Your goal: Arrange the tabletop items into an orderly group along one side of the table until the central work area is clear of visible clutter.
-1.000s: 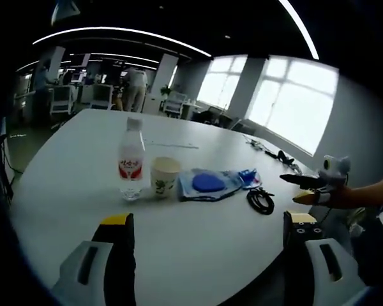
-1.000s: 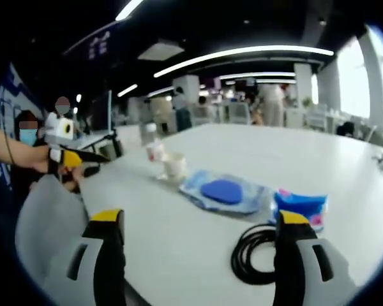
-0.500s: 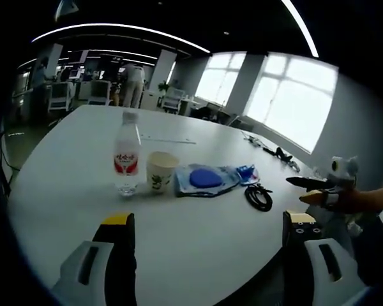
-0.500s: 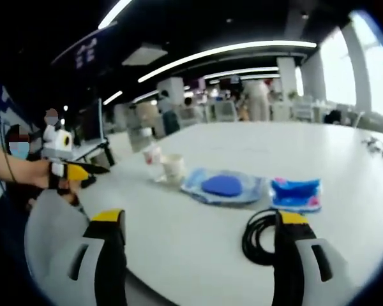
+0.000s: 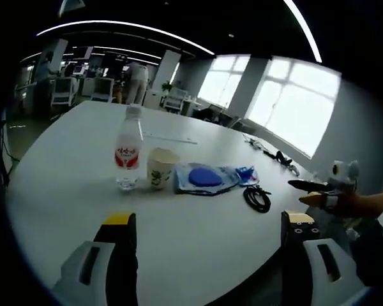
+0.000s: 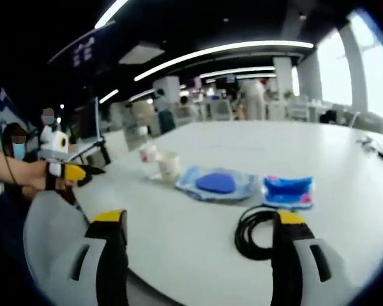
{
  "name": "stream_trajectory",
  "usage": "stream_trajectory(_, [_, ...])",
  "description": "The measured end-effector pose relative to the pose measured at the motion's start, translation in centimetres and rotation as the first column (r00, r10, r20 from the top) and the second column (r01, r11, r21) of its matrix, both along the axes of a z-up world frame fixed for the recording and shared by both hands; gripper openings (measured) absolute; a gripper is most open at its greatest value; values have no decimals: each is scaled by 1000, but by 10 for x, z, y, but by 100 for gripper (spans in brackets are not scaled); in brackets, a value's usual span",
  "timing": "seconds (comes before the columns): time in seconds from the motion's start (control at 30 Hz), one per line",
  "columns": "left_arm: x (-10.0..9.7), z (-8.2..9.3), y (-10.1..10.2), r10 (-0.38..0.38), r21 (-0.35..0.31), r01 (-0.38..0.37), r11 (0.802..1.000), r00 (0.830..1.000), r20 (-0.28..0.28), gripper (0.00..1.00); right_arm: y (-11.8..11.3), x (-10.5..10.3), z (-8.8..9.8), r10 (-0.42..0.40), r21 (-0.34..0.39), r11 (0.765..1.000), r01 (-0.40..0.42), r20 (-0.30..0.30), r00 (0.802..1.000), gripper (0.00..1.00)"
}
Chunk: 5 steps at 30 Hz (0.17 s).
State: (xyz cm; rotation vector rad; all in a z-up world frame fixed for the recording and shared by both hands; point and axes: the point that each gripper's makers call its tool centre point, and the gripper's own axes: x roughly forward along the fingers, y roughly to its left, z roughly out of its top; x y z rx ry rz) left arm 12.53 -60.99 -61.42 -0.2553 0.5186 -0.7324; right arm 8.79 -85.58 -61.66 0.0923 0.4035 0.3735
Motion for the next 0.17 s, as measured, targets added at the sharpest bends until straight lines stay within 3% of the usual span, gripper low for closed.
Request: stream_trajectory(0.17, [2,2,1,17,-9,-17,1000,1000,4,93,0,-2,-1,3,2,1000,-3,-4,1000,91])
